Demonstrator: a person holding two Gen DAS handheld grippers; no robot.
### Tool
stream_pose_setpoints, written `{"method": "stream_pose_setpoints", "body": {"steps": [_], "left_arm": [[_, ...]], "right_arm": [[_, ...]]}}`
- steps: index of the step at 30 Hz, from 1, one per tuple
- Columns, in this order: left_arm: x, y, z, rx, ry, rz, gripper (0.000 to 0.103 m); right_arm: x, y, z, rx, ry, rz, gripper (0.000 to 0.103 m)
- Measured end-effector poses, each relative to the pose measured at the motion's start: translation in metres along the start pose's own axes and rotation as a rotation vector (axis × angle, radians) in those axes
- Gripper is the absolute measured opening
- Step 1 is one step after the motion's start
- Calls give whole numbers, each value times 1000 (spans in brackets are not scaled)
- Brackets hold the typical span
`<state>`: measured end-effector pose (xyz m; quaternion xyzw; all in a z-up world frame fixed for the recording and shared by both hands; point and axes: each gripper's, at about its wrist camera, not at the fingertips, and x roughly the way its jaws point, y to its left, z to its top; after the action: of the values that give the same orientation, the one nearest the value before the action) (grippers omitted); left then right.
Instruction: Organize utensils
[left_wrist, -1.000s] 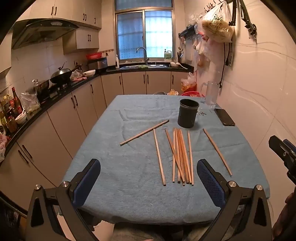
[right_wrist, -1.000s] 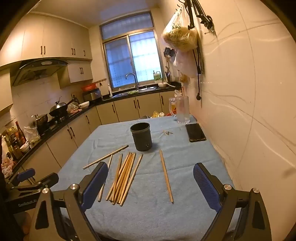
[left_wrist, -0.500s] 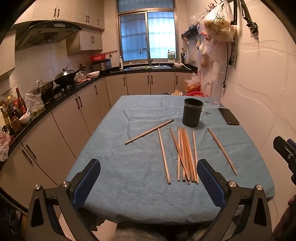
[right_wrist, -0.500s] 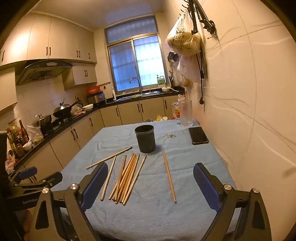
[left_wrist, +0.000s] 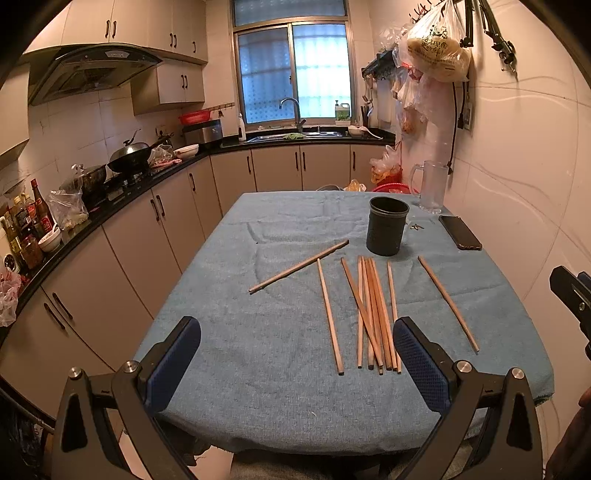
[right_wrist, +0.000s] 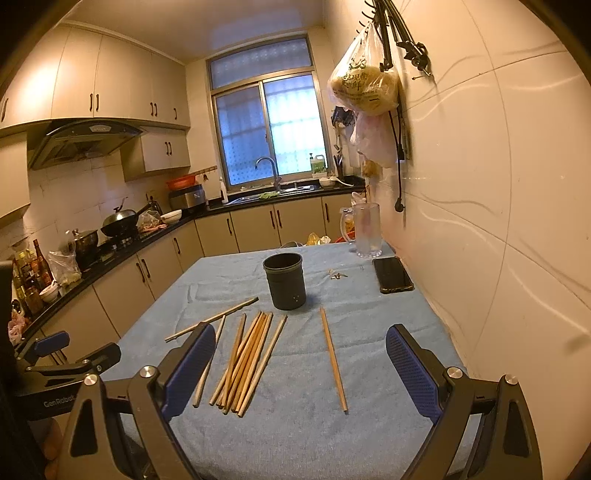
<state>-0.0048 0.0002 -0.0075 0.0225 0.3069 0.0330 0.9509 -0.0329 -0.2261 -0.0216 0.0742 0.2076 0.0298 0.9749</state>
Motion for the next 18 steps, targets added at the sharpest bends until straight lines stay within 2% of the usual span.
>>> {"method": "stream_pose_setpoints", "body": {"steps": [18], "left_arm": [[-3, 1, -1, 2, -17, 7, 103]], "right_arm": [[-2, 9, -2, -13, -21, 22, 95]]}}
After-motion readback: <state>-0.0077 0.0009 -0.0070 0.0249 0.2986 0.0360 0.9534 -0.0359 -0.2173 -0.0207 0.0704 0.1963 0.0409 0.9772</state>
